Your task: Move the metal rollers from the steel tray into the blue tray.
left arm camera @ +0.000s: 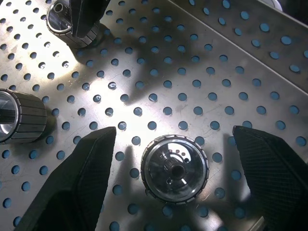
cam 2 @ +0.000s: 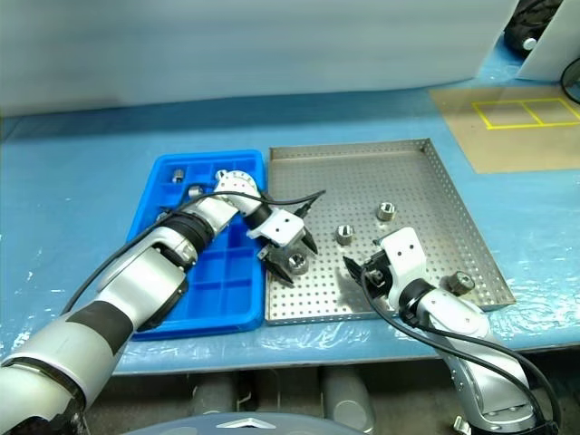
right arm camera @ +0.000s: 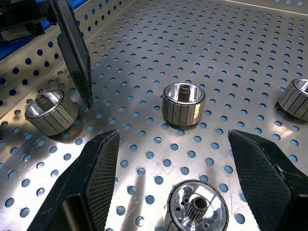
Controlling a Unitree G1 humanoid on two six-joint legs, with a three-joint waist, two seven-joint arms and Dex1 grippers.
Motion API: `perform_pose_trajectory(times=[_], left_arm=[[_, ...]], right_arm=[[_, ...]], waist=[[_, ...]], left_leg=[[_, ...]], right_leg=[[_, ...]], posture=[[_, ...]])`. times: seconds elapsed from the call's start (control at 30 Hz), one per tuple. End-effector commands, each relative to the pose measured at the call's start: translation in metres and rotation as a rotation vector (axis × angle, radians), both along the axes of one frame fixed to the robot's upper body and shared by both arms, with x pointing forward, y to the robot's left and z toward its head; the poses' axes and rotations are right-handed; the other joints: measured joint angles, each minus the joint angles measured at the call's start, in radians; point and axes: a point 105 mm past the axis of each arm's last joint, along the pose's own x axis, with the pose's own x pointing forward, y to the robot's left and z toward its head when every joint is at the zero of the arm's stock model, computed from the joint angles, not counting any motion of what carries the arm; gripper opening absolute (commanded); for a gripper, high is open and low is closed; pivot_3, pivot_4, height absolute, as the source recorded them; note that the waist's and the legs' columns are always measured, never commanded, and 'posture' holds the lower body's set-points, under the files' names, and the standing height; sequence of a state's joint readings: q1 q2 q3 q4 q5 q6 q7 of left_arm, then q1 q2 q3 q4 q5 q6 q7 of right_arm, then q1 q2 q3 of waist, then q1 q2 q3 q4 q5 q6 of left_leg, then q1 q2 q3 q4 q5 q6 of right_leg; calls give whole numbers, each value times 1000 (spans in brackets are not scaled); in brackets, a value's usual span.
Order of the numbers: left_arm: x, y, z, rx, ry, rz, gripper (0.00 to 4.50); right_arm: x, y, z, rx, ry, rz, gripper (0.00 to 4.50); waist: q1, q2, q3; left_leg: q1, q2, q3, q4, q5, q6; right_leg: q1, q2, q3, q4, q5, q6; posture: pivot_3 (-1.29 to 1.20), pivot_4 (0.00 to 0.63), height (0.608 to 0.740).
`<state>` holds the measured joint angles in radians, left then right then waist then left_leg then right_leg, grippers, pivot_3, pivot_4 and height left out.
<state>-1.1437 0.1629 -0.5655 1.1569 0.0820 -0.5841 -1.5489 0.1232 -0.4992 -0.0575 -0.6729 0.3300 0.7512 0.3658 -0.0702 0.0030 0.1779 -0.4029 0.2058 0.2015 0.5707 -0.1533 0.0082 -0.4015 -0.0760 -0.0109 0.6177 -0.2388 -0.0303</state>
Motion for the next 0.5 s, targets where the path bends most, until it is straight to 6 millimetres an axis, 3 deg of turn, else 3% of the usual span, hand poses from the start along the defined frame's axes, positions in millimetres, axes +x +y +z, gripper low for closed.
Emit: perform_pose_trajectory(times=[0.03, 0.23, 0.4, 0.47, 0.5], left_arm=[[6, 3, -7, 30, -38, 40, 4093], [7, 8, -20, 100, -48, 70, 4093], [12, 8, -20, 85, -77, 95, 2923], [9, 6, -17, 65, -64, 72, 2923], [8, 6, -16, 55, -56, 65, 2695]], right_arm=[[-1, 0, 14, -15, -63, -2, 3682], [-1, -1, 14, -21, -66, -7, 3682], [0, -2, 15, -25, -70, -12, 3682], [0, -2, 15, -24, -72, -11, 3682], [1, -2, 15, -25, -73, -10, 3682]], waist=[[-1, 0, 0], [-13, 0, 0], [-22, 0, 0], [-23, 0, 0], [-23, 0, 0]], left_leg=[[0, 0, 0, 0, 0, 0], [1, 0, 0, 0, 0, 0], [2, 0, 0, 1, 0, 0], [3, 0, 0, 2, 0, 0], [4, 0, 0, 2, 0, 0]], right_leg=[[0, 0, 0, 0, 0, 0], [0, 1, 0, 0, 0, 0], [3, 0, 0, 0, 0, 0], [5, 0, 0, 0, 0, 0], [5, 0, 1, 0, 0, 0]], posture=[[-606, 150, 740], [-608, 150, 740], [-606, 150, 740], [-601, 150, 740], [-598, 150, 740]])
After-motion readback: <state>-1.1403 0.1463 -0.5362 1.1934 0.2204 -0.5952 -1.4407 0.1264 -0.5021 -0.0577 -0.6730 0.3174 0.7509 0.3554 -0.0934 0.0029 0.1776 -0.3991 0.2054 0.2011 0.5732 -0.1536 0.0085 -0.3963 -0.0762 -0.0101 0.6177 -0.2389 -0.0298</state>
